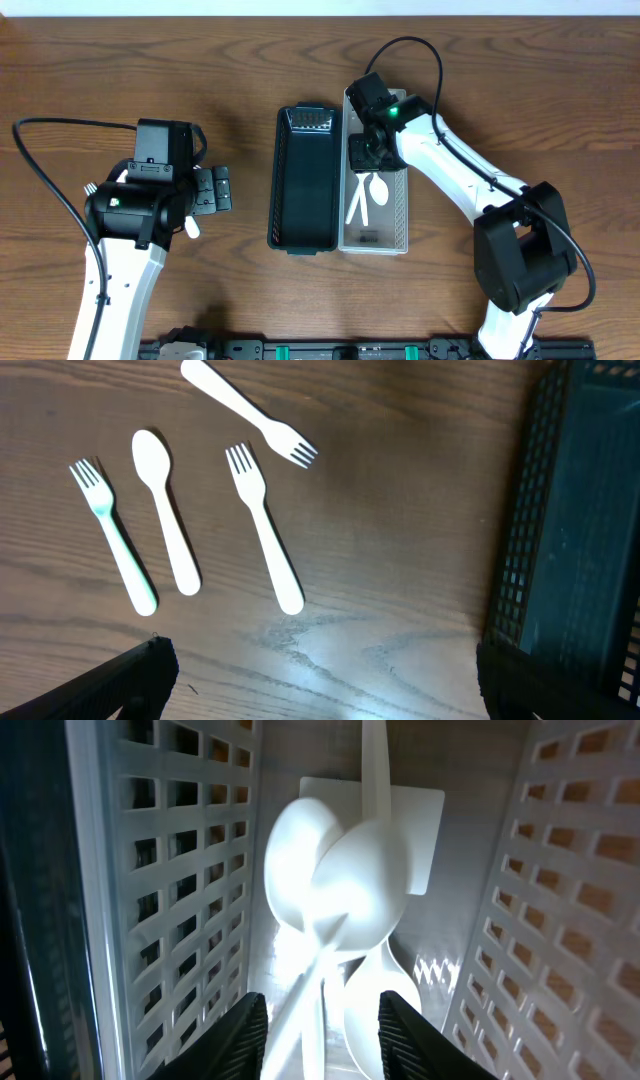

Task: Pack container
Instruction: 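Place the last spoon into the clear basket with the right gripper, then retract the right gripper to the side and move left gripper to forks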

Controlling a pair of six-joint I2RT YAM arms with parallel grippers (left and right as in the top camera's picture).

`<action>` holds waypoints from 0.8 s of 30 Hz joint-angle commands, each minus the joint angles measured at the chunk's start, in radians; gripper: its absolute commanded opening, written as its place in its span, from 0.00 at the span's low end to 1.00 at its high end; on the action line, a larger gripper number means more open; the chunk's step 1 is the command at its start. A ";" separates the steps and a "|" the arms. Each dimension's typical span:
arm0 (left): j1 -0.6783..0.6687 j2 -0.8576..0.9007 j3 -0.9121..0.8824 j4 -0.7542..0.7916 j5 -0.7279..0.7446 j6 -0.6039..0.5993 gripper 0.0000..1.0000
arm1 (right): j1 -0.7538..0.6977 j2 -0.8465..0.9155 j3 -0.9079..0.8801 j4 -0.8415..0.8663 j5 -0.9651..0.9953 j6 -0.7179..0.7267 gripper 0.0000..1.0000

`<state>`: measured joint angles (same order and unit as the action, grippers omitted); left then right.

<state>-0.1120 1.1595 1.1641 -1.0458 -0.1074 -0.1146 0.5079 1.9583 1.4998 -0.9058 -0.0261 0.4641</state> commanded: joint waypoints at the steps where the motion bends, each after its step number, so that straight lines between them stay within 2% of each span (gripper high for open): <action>1: 0.005 0.000 0.018 -0.009 0.002 0.009 0.98 | -0.024 -0.054 0.065 -0.016 0.011 -0.080 0.45; 4: 0.005 -0.004 0.043 -0.025 0.002 -0.006 0.98 | -0.064 -0.101 0.155 -0.071 0.011 -0.138 0.49; 7: 0.017 0.015 0.136 -0.070 0.002 -0.068 0.98 | -0.110 -0.153 0.255 -0.137 0.011 -0.179 0.60; 13: 0.129 0.174 0.381 -0.106 0.003 -0.243 0.98 | -0.227 -0.239 0.394 -0.357 0.011 -0.181 0.64; 17: 0.202 0.317 0.469 -0.085 0.003 -0.332 0.98 | -0.323 -0.288 0.421 -0.506 0.010 -0.182 0.75; 24: 0.289 0.549 0.471 -0.006 0.078 -0.452 0.98 | -0.463 -0.322 0.421 -0.604 0.011 -0.229 0.78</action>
<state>0.1505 1.6337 1.6291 -1.0573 -0.0719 -0.4763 0.0814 1.6516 1.9141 -1.4990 -0.0216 0.2745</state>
